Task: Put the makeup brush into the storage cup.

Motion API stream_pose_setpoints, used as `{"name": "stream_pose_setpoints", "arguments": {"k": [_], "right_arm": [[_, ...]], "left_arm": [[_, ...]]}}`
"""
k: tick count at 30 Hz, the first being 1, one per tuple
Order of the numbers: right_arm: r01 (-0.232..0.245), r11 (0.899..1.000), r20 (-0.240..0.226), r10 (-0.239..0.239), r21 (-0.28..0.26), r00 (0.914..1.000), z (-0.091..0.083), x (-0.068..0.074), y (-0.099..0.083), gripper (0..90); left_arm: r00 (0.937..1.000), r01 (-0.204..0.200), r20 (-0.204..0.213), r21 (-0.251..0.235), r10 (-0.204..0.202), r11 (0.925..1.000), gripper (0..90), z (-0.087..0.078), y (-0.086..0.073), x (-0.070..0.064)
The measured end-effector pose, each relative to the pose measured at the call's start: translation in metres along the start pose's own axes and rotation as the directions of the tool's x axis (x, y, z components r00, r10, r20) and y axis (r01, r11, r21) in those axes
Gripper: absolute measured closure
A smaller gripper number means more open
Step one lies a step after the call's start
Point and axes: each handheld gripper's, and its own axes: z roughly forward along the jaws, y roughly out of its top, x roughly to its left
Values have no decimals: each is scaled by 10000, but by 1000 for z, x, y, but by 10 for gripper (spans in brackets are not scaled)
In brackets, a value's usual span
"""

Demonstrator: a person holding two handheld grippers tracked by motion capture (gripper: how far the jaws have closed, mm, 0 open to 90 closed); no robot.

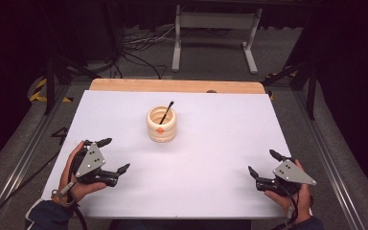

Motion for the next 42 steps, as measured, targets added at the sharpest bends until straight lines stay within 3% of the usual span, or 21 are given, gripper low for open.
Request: {"name": "stream_pose_setpoints", "arguments": {"k": [5, 11, 18, 26, 31, 34, 42], "right_arm": [[-4, 10000, 24, 4, 49, 10000, 0, 0, 0, 118], [24, 10000, -5, -24, -9, 10000, 0, 0, 0, 118], [-18, 9998, 108, 21, -205, 9999, -3, -3, -1, 108], [-11, 9998, 116, 13, -173, 9999, -5, -4, -1, 89], [-47, 9997, 132, 51, -255, 9999, -6, -5, -1, 88], [23, 9997, 81, -21, -239, 10000, -5, -4, -1, 85], [18, 9997, 173, -13, -259, 9998, -8, -4, 0, 81]], "left_arm": [[9991, 412, -62, -127, -412, 9991, 49, -9, -13, 0], [9974, 703, -157, 69, -702, 9975, 46, -22, -28, -1], [9904, 1368, -181, -92, -1369, 9906, 45, -39, -46, -2], [9860, 1632, -333, -84, -1633, 9866, 45, -47, -54, -1], [9879, 1469, -504, 60, -1464, 9891, 44, -51, -57, -3], [9852, 1643, -493, 10, -1641, 9864, 45, -50, -58, -2], [9877, 1525, -350, -36, -1525, 9883, 44, -50, -58, -4]]}}
